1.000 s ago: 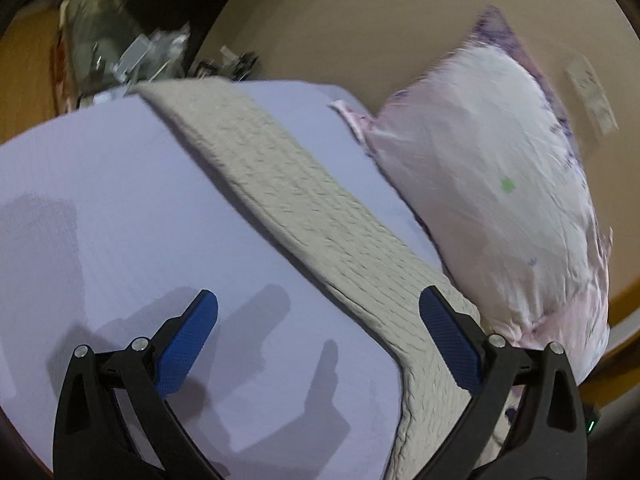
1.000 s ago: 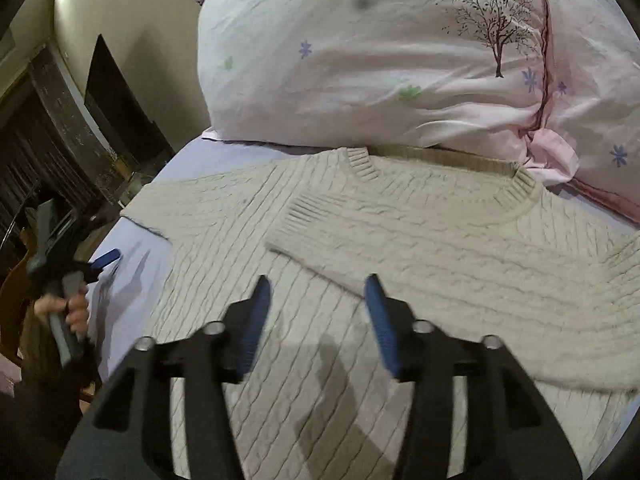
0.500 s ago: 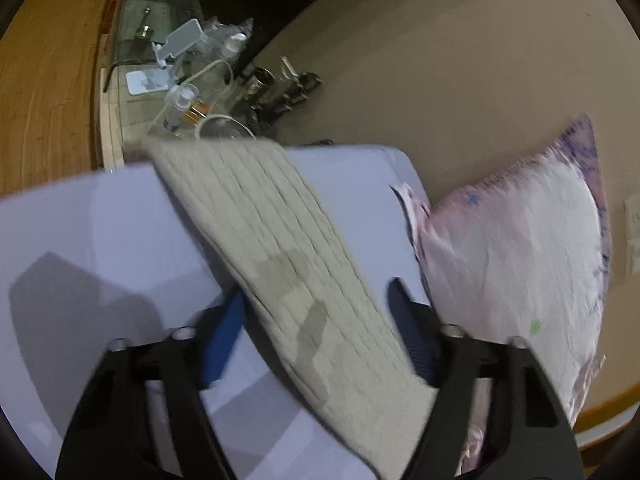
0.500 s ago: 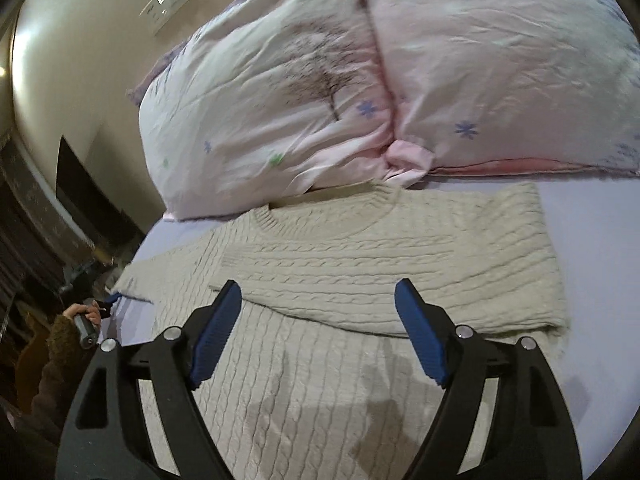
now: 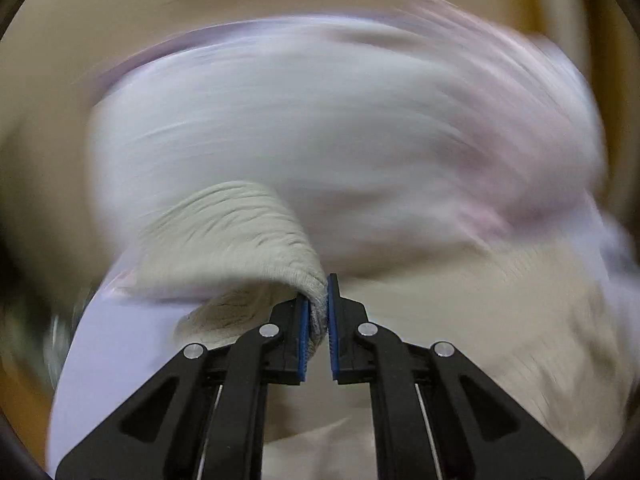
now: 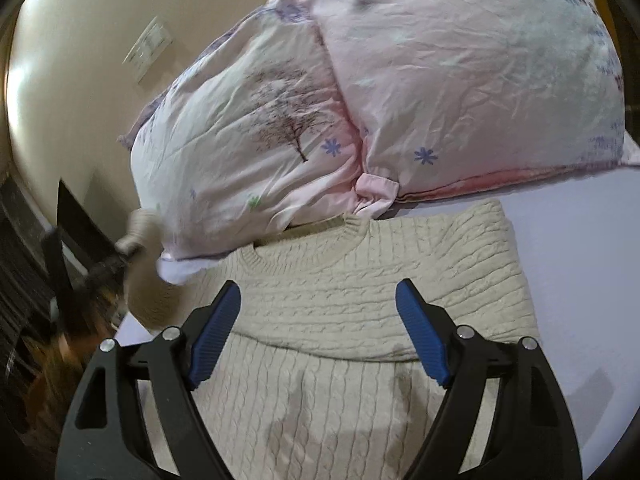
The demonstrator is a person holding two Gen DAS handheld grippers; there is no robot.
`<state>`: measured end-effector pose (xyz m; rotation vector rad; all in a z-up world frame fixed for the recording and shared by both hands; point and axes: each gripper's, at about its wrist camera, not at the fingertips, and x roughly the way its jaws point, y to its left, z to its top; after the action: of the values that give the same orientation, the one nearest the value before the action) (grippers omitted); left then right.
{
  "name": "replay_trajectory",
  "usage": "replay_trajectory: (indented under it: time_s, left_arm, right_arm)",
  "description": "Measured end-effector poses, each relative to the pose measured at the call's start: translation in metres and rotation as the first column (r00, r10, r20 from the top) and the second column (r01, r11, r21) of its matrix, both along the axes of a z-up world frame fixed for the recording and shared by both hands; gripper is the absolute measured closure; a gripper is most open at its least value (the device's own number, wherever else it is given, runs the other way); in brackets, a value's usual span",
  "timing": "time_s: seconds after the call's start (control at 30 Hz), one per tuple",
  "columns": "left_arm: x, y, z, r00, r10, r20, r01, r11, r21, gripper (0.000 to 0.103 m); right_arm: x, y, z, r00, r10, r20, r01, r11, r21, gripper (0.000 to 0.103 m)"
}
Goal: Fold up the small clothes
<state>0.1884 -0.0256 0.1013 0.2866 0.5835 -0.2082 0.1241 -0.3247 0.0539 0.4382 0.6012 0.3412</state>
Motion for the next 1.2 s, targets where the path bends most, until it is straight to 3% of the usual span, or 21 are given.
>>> replay_trajectory:
  time_s: [0.07, 0.1, 0.17, 0.23, 0.3, 0.4, 0.57, 0.7, 0.9, 1.03, 1.07, 1.1, 1.2]
  left_arm:
    - [-0.012, -0.069, -0.036, 0.99, -0.135, -0.034, 0.138, 0.978, 0.153, 0.094]
    - [-0.022, -0.099, -0.059, 0.978, -0.198, -0.071, 0.209, 0.949, 0.236, 0.094]
    - [-0.035, -0.114, -0.077, 0.967, -0.236, -0.092, 0.253, 0.923, 0.29, 0.092]
    - [-0.048, -0.1, -0.072, 0.97, -0.231, -0.079, 0.243, 0.933, 0.265, 0.08]
    - [-0.057, -0.065, -0.055, 0.981, -0.181, -0.069, 0.19, 0.968, 0.163, 0.048]
    - [-0.067, -0.018, -0.044, 0.988, -0.113, -0.106, 0.122, 0.989, 0.08, 0.047]
    - [-0.091, 0.037, -0.059, 0.973, -0.026, -0.228, 0.03, 0.999, 0.013, 0.047]
    - [-0.104, 0.048, -0.072, 0.961, 0.005, -0.276, -0.006, 1.0, -0.002, 0.046]
    - [-0.097, 0.044, -0.075, 0.962, -0.011, -0.273, 0.008, 1.0, -0.01, 0.043]
    - [-0.1, 0.045, -0.074, 0.963, -0.013, -0.271, 0.008, 1.0, -0.019, 0.04]
    - [-0.1, 0.046, -0.074, 0.962, -0.013, -0.271, 0.007, 1.0, -0.021, 0.039]
    - [-0.1, 0.047, -0.074, 0.962, -0.011, -0.274, 0.004, 1.0, -0.027, 0.039]
    - [-0.1, 0.053, -0.075, 0.955, -0.007, -0.295, -0.009, 0.999, -0.051, 0.039]
  right_arm:
    - [0.008, -0.01, -0.009, 0.999, -0.027, -0.042, 0.028, 0.999, 0.025, 0.023]
    - [0.011, -0.018, -0.014, 0.996, -0.048, -0.071, 0.05, 0.998, 0.029, 0.023]
    - [0.013, -0.033, -0.022, 0.99, -0.07, -0.119, 0.076, 0.996, 0.053, 0.026]
    - [0.017, -0.044, -0.029, 0.985, -0.069, -0.157, 0.083, 0.993, 0.083, 0.038]
    - [0.023, -0.051, -0.036, 0.979, -0.071, -0.189, 0.092, 0.99, 0.109, 0.044]
    - [0.037, -0.045, -0.047, 0.972, -0.039, -0.231, 0.071, 0.988, 0.135, 0.049]
    - [0.06, -0.026, -0.062, 0.951, -0.013, -0.31, 0.06, 0.988, 0.142, 0.056]
    - [0.064, -0.008, -0.067, 0.937, 0.003, -0.348, 0.041, 0.992, 0.119, 0.068]
    - [0.087, 0.023, -0.058, 0.929, -0.074, -0.362, 0.079, 0.997, -0.001, 0.067]
    - [0.102, 0.027, -0.059, 0.932, -0.081, -0.354, 0.098, 0.995, 0.032, 0.066]
    - [0.103, 0.026, -0.06, 0.939, -0.064, -0.338, 0.089, 0.994, 0.058, 0.069]
    - [0.104, 0.024, -0.063, 0.945, -0.034, -0.325, 0.072, 0.992, 0.105, 0.091]
    - [0.098, 0.015, -0.057, 0.962, -0.051, -0.267, 0.086, 0.989, 0.122, 0.096]
